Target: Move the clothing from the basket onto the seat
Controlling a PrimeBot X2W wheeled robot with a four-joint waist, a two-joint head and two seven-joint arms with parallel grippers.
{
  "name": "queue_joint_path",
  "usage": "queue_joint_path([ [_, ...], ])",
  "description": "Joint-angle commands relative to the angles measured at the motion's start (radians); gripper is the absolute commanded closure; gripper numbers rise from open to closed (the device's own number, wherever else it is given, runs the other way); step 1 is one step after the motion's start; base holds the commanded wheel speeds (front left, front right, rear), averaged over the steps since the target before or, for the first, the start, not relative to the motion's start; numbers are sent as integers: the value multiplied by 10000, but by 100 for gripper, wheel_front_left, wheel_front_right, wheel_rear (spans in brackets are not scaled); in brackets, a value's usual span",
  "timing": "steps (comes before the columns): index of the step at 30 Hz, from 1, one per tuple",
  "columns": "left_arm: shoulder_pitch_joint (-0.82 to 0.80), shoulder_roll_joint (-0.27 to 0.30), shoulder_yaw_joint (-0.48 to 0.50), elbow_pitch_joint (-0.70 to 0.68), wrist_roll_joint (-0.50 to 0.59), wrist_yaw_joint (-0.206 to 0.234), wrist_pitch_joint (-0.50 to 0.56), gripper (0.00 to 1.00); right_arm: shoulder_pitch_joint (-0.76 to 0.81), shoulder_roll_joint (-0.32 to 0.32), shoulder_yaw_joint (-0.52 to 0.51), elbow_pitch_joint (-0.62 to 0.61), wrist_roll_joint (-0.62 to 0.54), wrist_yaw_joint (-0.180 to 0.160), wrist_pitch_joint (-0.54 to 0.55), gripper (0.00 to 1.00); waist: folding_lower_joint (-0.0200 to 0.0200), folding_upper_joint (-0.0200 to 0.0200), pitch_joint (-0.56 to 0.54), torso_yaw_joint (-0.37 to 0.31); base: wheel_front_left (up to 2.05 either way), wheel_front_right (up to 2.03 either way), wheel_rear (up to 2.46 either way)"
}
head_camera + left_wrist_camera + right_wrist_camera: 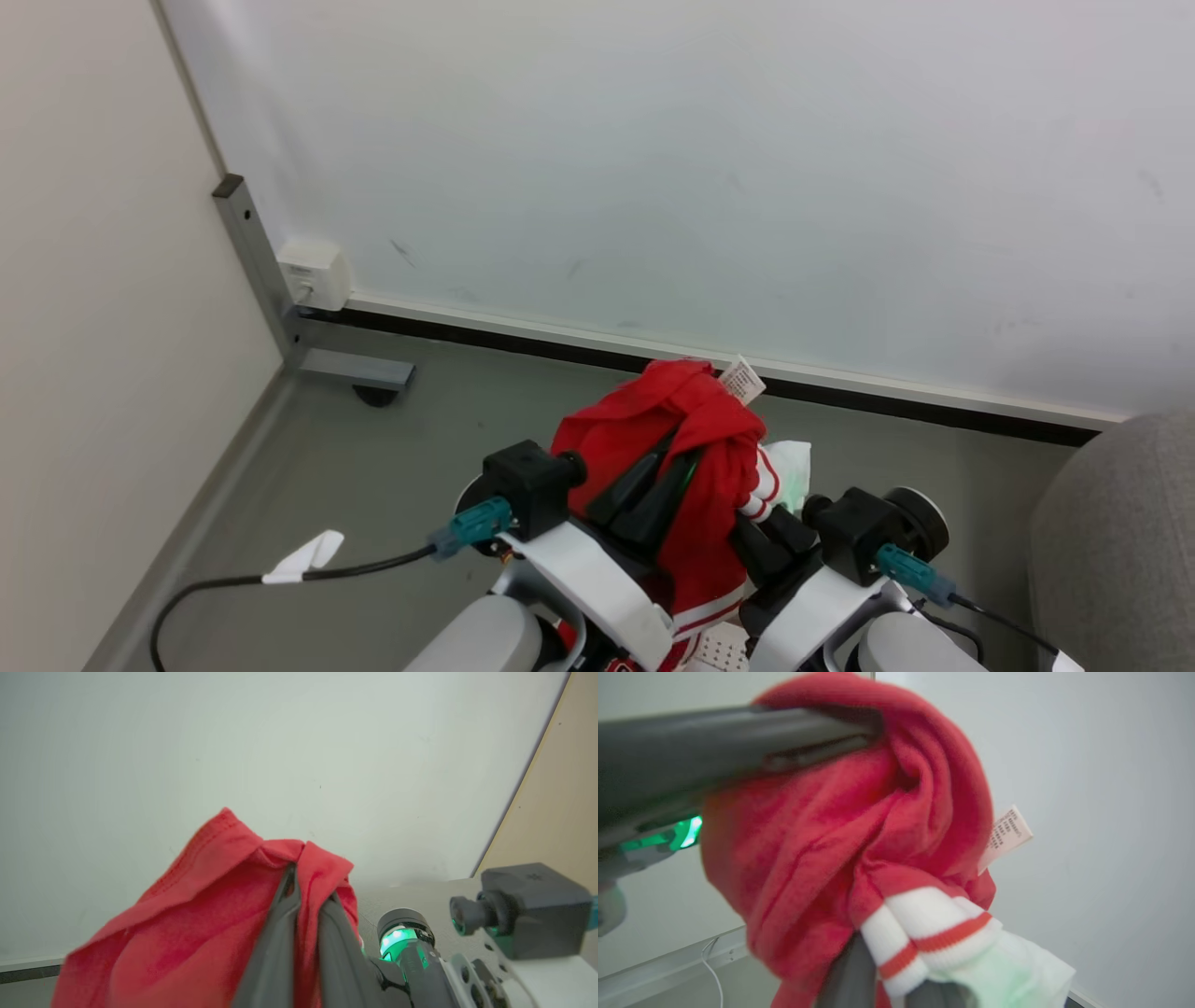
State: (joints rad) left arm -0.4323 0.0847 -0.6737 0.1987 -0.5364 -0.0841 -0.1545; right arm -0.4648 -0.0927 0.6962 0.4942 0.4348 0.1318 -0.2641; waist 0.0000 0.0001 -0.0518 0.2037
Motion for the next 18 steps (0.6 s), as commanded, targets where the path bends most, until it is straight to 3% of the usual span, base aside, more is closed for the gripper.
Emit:
queue_joint_path([
  [1, 101, 95, 47, 73, -136, 36, -76, 100, 155, -62, -100, -123, 34, -21, -4, 100, 0, -1, 35, -94, 0, 0, 0],
  [7, 213, 173, 107, 310, -193, 159, -153, 100, 488, -239, -535, -787, -119, -21, -4, 100, 0, -1, 163, -505, 0, 0, 0],
  [8, 242, 192, 70, 344, -207, 122, -72, 96, 548, -277, -627, -905, -138, -21, -4, 100, 0, -1, 179, -592, 0, 0, 0],
  [9, 259, 189, 48, 333, -218, 79, -95, 23, 601, -306, -726, -1014, -187, -21, -4, 100, 0, -1, 193, -678, 0, 0, 0],
  [10, 278, 194, 48, 312, -257, 66, -121, 0, 612, -318, -813, -1117, -234, -21, -4, 100, 0, -1, 218, -799, 0, 0, 0],
  [18, 326, 312, -52, -11, -153, 100, -346, 0, 784, -667, -1779, -1607, -483, -21, -4, 100, 0, -1, 398, -2063, 0, 0, 0],
])
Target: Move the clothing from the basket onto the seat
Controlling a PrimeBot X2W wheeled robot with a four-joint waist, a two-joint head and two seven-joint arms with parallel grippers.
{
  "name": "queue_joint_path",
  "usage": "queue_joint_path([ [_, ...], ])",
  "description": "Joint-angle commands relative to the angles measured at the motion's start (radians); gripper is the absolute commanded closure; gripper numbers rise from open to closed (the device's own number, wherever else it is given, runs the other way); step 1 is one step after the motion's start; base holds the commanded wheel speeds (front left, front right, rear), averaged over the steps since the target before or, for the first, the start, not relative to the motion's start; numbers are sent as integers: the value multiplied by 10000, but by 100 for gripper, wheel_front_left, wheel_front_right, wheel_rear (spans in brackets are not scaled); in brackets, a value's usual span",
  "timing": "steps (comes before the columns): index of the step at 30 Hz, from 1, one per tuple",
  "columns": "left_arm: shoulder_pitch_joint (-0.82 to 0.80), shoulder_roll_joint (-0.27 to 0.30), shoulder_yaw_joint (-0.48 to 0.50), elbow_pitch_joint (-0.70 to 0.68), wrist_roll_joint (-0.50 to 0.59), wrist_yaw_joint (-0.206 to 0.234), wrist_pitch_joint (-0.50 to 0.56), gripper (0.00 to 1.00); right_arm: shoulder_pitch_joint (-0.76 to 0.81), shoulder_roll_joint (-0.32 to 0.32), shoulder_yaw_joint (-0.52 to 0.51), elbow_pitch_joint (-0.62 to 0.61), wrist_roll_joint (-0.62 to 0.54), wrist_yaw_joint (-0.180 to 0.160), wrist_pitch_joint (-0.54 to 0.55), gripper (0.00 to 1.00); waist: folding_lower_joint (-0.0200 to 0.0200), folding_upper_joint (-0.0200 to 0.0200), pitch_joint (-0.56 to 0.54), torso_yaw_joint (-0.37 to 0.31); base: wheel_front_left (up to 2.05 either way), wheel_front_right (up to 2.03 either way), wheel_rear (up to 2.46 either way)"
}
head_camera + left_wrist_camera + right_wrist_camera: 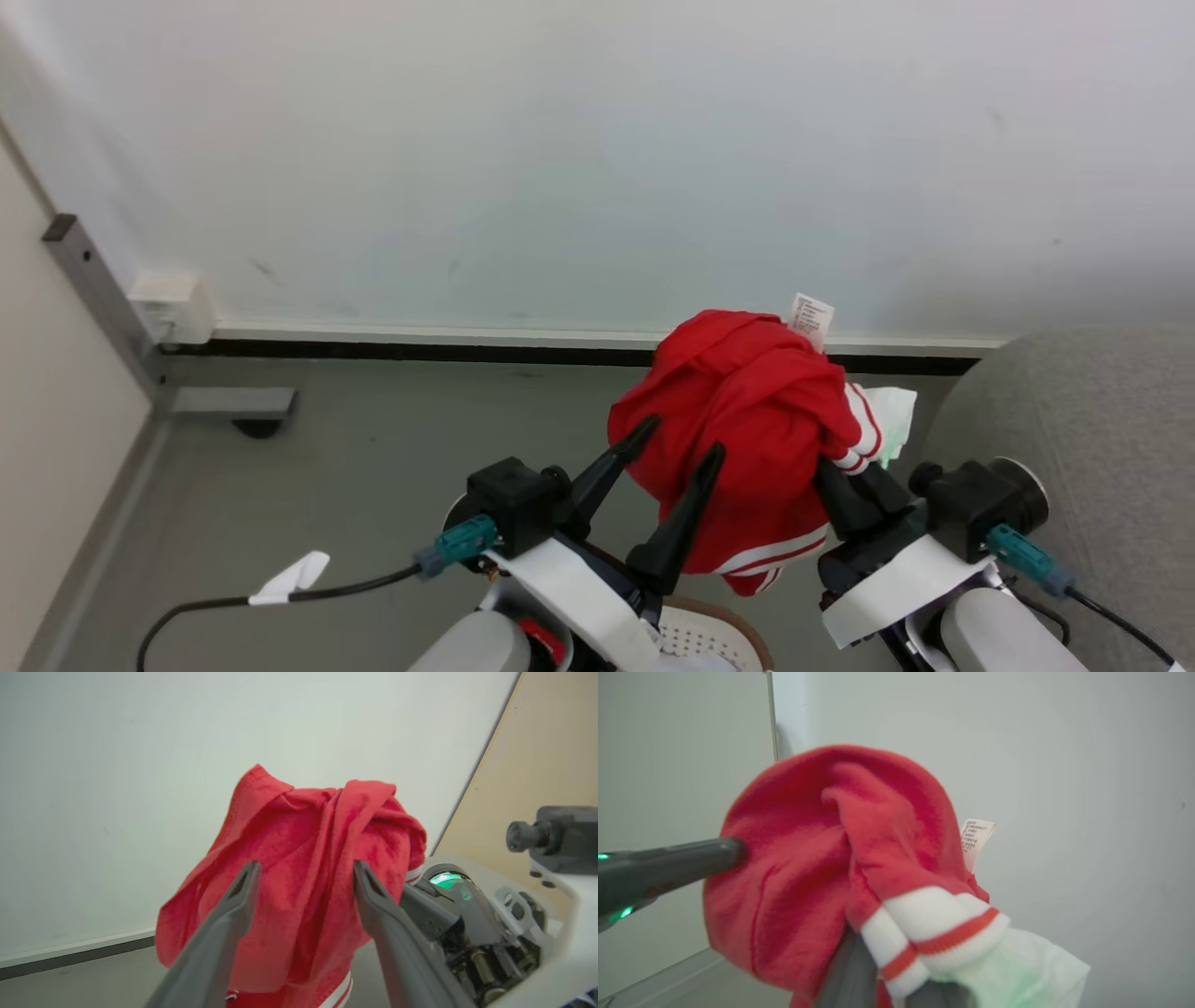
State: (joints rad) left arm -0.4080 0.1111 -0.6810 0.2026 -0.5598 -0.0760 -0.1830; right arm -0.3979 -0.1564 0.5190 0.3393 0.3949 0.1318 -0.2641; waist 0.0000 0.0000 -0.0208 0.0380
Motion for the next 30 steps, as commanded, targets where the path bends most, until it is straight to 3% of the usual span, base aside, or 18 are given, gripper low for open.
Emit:
queue_joint_path([
  [1, 78, 56, -20, -80, 110, 10, -66, 0, 131, -106, -162, -110, -127, -21, -2, 100, 0, 0, 109, -595, 0, 0, 0],
  [18, -20, 300, -189, -6, 861, 314, -597, 0, 785, -889, -1919, -1062, -733, -21, -1, 100, 0, 0, 423, -4734, 0, 0, 0],
  [24, -64, 264, -197, 226, 946, 348, -663, 0, 1116, -966, -2440, -1463, -822, -21, -2, 100, 0, 0, 587, -5552, 0, 0, 0],
  [30, -261, 221, -273, 440, 997, 249, -727, 0, 1368, -899, -2870, -1800, -881, -21, -2, 100, 0, 0, 857, -5712, 0, 0, 0],
])
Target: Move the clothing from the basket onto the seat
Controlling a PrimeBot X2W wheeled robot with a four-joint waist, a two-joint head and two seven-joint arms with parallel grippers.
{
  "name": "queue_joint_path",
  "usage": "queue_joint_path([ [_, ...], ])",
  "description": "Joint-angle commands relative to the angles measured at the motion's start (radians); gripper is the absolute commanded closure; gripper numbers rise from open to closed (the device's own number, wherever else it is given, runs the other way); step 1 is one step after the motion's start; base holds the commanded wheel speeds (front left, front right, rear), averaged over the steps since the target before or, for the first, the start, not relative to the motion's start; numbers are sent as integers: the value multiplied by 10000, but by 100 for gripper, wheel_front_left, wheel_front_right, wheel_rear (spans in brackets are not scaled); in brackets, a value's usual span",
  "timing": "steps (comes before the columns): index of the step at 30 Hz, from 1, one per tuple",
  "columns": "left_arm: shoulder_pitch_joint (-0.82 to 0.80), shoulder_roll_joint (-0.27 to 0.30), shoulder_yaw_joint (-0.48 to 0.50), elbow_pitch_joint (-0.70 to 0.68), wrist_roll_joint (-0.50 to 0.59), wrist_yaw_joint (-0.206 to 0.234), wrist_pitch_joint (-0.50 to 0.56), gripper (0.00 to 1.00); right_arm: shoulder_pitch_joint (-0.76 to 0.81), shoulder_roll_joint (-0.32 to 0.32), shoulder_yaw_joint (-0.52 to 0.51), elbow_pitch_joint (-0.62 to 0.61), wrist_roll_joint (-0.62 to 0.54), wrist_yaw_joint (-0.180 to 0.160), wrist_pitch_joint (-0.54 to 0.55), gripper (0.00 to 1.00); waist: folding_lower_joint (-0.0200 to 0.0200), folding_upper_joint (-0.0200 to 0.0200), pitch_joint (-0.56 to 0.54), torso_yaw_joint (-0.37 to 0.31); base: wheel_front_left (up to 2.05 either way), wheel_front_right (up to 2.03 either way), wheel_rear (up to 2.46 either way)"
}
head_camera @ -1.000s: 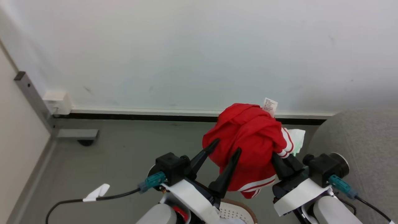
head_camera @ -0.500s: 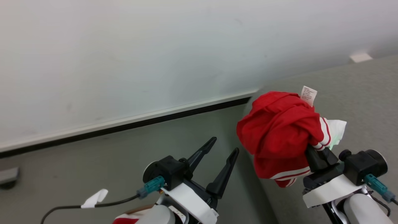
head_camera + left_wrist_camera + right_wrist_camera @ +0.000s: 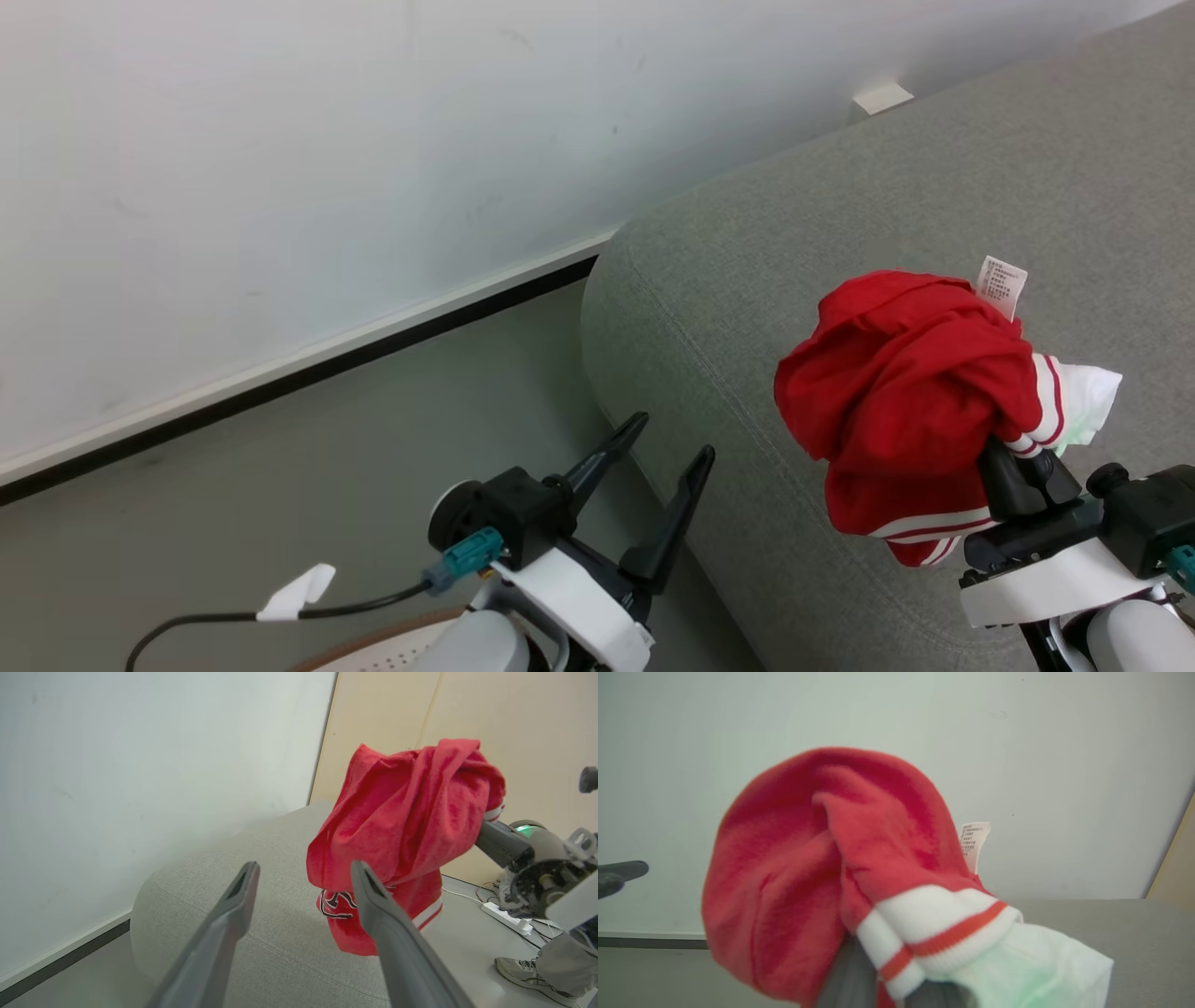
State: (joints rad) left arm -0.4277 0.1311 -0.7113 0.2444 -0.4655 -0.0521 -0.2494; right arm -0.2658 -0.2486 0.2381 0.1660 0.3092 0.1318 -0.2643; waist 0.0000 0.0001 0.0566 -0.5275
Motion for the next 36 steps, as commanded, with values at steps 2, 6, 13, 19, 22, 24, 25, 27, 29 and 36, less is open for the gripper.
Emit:
queue_joint_path([
  [2, -128, -1, 15, 84, 86, -31, -65, 0, 113, 56, -151, -142, -75, -21, 0, 100, 0, -1, 127, -64, 0, 0, 0],
  [6, -189, -8, 32, 173, 112, -38, -85, 0, -34, 100, -356, -213, 30, -21, 0, 100, 0, -1, 222, -65, 0, 0, 0],
  [13, -567, 172, -79, -5, 456, 49, 20, 0, -1288, -282, -485, -60, 1085, -21, 2, 100, 0, -1, 1015, 278, 0, 0, 0],
  [19, -1440, 242, -285, -399, 877, 4, 476, 0, -3121, -1148, -891, 427, 1956, -21, 3, 100, 0, -1, 2722, 1067, 0, 0, 0],
  [22, -1812, 263, -364, -539, 1044, -36, 653, 0, -3824, -1542, -1080, 684, 2294, -21, 3, 100, 0, -1, 3388, 1359, 0, 0, 0],
  [24, -2161, 280, -466, -682, 1247, -72, 819, 0, -4531, -1951, -1312, 1012, 2631, -21, 3, 100, 0, -1, 4059, 1672, 0, 0, 0],
  [25, -2322, 292, -503, -734, 1317, -93, 881, 0, -4861, -2155, -1400, 1251, 2782, -21, 3, 100, 0, -1, 4357, 1824, 0, 0, 0],
  [27, -2589, 283, -574, -820, 1420, -115, 987, 0, -5433, -2582, -1523, 1739, 2872, -21, 5, 100, 0, -1, 4900, 2130, 0, 0, 0],
  [29, -2825, 275, -642, -902, 1552, -140, 1059, 0, -6014, -3080, -1746, 2350, 2917, -21, 3, 100, 0, -1, 5381, 2446, 0, 0, 0],
  [36, -3372, 252, -817, -1045, 1900, -117, 1121, 0, -7215, -4137, -2005, 5011, 2939, -21, 2, 100, 0, -1, 6561, 3319, 0, 0, 0],
])
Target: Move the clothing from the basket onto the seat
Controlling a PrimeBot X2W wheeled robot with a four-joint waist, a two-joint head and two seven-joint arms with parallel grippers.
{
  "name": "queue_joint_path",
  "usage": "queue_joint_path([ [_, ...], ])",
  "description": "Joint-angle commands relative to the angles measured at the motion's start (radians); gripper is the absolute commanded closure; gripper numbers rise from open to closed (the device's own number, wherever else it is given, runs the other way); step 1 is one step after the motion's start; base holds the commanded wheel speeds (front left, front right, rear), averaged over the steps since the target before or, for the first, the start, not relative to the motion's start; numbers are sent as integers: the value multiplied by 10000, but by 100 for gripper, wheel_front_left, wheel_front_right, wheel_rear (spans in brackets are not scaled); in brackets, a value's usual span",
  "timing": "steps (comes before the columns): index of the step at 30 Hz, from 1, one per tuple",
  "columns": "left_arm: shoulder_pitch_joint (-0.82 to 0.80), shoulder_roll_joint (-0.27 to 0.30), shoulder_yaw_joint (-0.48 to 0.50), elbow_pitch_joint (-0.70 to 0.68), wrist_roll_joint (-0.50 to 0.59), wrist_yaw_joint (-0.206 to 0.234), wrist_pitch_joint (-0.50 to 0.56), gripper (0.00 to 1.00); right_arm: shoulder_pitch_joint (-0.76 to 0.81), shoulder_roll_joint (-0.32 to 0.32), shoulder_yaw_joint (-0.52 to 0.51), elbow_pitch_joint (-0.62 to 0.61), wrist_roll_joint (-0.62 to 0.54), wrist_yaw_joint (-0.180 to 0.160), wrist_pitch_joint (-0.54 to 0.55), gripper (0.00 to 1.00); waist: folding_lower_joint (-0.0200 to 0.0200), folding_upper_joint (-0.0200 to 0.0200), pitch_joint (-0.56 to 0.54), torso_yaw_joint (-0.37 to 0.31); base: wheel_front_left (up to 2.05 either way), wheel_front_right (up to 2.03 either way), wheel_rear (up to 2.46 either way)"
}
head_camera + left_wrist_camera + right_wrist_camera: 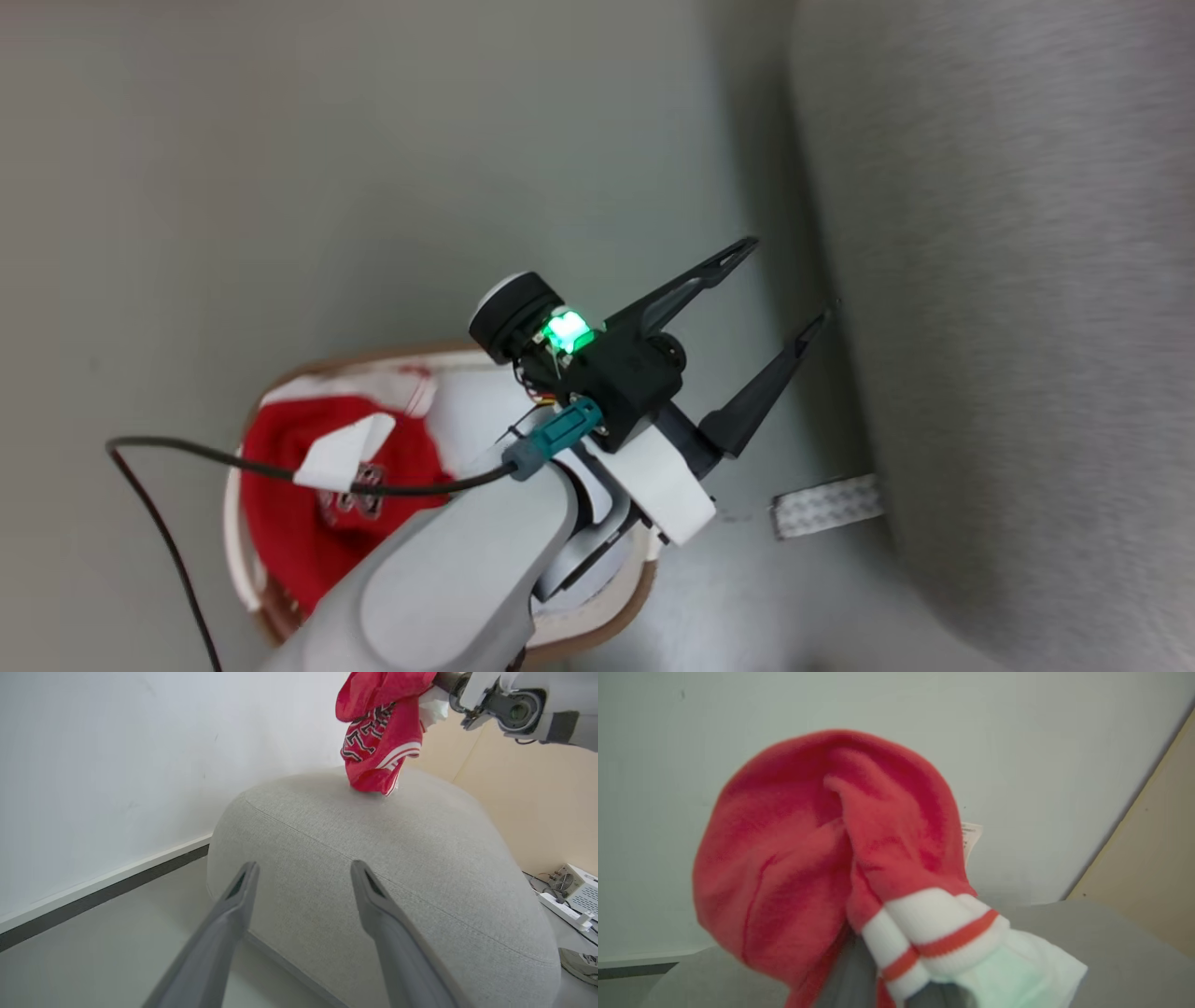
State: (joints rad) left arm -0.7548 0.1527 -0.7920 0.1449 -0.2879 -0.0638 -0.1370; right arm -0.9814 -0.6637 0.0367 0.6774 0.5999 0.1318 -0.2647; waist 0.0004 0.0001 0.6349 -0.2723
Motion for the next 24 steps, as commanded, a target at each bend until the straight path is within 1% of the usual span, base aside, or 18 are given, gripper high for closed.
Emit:
queue_joint_path([
  [1, -167, 22, -26, -48, 155, 4, -27, 0, -151, -122, 108, 370, -12, -21, 17, 100, -4, -1, 888, 852, 0, 0, 0],
  [3, -270, -23, -47, -9, 153, 15, -83, 0, -299, -302, 383, 1234, -143, -22, 148, 100, -4, -1, 1055, 985, 0, 0, 0],
  [5, -350, -51, -57, 53, 179, 33, -163, 0, -266, -311, 787, 2044, -252, -22, 501, 100, -4, -1, 1161, 1061, 0, 0, 0],
  [8, -410, -90, -64, 176, 167, 47, -255, 0, -210, -314, 1444, 2882, -255, -22, 1152, 100, -4, -1, 1194, 1093, 0, 0, 0],
  [12, -387, -91, -48, 367, 54, 71, -390, 0, -229, -286, 2207, 3391, 34, -22, 1746, 100, -4, -1, 1075, 1030, 0, 0, 0],
  [14, -363, -70, -33, 476, -3, 85, -448, 0, -345, -333, 2480, 3450, 153, -22, 1699, 100, -4, -1, 946, 960, 0, 0, 0],
  [16, -330, -57, -21, 573, -52, 71, -506, 0, -434, -331, 2748, 3492, 218, -22, 1654, 61, -4, -1, 758, 888, 0, 0, 0],
  [17, -298, -64, -31, 615, -89, 64, -525, 0, -506, -339, 2866, 3526, 263, -22, 1647, 0, -4, -1, 647, 855, 0, 0, 0],
  [21, -3, -21, -28, 903, -217, 55, -653, 0, -570, -148, 3357, 3704, 441, -22, 1905, 0, -4, -1, -92, 678, 0, 0, 0],
  [24, 343, 65, 48, 1150, -430, 95, -781, 0, -320, -96, 3833, 3728, 692, -22, 2546, 0, -4, -1, -930, 593, 0, 0, 0],
])
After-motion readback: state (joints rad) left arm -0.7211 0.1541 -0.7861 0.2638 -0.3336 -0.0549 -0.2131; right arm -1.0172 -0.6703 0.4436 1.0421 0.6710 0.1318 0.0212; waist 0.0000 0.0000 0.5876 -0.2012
